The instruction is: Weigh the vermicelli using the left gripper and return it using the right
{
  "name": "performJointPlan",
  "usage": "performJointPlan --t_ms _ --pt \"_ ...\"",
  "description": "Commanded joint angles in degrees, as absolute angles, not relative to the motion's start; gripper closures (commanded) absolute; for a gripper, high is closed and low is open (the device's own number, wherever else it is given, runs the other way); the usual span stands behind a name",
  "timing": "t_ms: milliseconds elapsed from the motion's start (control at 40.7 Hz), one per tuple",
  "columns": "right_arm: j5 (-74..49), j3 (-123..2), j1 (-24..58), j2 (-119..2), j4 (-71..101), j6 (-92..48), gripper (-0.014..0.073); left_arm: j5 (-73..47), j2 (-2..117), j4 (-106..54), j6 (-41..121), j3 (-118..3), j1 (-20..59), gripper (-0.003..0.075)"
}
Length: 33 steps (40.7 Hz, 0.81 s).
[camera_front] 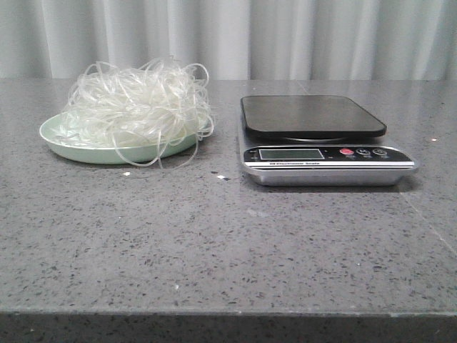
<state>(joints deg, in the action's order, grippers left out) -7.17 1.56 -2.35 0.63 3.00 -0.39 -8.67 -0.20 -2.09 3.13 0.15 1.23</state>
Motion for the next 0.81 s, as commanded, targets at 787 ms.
performJointPlan --t_ms 787 --pt "-2.5 1.2 -2.7 1.5 2.1 -1.0 0.0443 17.3 -1.3 -5.3 3.1 -0.1 1.3 0.0583"
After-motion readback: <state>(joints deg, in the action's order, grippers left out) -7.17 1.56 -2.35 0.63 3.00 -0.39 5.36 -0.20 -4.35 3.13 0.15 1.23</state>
